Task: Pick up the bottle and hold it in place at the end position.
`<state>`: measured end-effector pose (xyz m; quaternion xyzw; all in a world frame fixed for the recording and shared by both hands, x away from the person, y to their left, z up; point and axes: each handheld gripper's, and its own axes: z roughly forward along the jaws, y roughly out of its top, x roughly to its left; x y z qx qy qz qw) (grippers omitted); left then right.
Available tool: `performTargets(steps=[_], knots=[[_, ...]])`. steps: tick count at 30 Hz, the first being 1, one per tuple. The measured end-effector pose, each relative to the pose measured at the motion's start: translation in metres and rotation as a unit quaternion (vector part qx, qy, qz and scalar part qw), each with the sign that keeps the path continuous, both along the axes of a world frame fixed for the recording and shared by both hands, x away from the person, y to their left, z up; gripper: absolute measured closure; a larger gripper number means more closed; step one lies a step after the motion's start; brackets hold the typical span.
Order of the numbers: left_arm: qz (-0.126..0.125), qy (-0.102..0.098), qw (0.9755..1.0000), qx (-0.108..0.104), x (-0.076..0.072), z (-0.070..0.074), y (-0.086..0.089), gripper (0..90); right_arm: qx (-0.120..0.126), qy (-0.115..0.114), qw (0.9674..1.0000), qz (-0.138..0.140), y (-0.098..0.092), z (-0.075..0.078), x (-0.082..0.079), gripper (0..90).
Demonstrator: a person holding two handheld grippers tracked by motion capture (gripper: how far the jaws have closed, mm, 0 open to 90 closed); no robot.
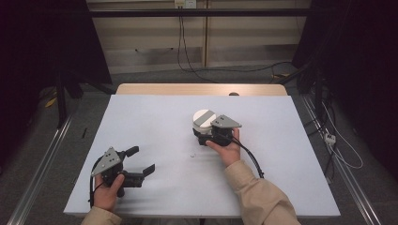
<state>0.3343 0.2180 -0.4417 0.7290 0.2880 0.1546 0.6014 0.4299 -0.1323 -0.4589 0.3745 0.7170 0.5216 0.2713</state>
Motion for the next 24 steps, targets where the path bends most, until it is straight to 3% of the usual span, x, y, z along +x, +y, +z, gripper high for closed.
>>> performTargets(steps=[24], knots=[[-0.008,0.001,0.9999,-0.012,0.007,0.003,-0.016,4.0,-0.003,0.005,1.0,0.001,-0.002,0.0,-0.001,18.5]])
